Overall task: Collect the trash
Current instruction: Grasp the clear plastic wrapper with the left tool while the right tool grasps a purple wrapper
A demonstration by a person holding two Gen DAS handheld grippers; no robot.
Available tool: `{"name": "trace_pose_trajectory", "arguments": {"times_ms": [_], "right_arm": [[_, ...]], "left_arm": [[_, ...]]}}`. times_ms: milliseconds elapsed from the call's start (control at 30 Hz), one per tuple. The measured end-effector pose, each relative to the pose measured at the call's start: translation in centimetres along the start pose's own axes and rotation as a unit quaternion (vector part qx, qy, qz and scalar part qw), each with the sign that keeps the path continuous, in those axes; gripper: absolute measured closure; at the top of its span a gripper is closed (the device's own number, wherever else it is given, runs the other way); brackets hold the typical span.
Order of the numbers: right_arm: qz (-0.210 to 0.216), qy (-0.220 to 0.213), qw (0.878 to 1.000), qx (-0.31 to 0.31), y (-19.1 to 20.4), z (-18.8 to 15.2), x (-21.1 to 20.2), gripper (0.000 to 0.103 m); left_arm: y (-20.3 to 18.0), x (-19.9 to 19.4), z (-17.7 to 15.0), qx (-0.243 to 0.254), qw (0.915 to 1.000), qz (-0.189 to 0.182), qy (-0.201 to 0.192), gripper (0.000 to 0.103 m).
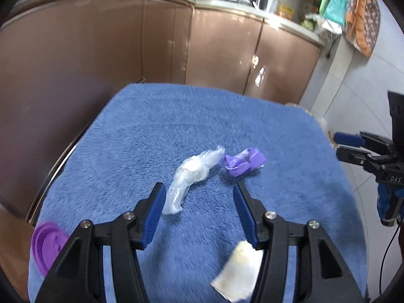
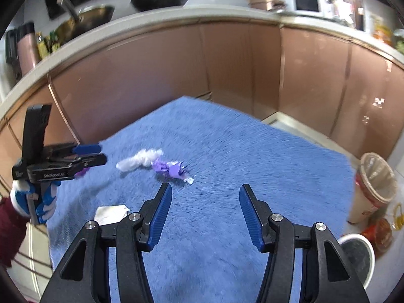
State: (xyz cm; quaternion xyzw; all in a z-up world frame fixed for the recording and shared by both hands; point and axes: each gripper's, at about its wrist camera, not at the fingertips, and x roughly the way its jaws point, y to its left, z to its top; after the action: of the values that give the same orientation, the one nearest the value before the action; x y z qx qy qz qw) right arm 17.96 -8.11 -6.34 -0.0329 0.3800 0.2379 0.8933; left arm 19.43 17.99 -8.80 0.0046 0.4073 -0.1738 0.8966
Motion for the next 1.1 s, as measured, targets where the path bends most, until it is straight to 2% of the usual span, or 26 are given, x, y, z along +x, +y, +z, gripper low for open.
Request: {"name": "trace_pose_trajectory", "arguments": {"times_ms": [133,367,633,833,900,1067,1100], "right_arm": [[0.040,0.023,0.998,-0.041,1.1,1.0,4.5,0.047],[0.080,0.048,0.989,-0.113,3.5,2.2,10.2,0.046],[0.105,0.052,0.979,-0.164,4.6,3.5,13.0,0.046],[0.122,0.062,0.977,-0.164,4.3,3.3,14.4,0.046],[0.123,0.064,0.977,-0.160,4.1,3.2,14.7,0.051],[0.125,0.064,0.980,-0.143,3.3,3.1,14.4,0.062],[0.124,0.066,0.980,-0.144,3.1,3.0,14.2,0.070]], "left_arm": [[0.3,2.8,0.4,0.021,0.9996,-0.005,0.019,0.049],[0.7,6.5,1.3,0.050,0.9978,-0.009,0.043,0.049],[1.1,8.0,1.7,0.049,0.9970,-0.027,0.054,0.049],[1.5,8.6,1.6,0.041,0.9969,-0.033,0.058,0.052],[1.7,8.8,1.5,0.037,0.9968,-0.037,0.061,0.062],[1.5,8.7,1.5,0.034,0.9969,-0.041,0.059,0.071],[1.4,8.6,1.5,0.035,0.9969,-0.039,0.058,0.071]]}}
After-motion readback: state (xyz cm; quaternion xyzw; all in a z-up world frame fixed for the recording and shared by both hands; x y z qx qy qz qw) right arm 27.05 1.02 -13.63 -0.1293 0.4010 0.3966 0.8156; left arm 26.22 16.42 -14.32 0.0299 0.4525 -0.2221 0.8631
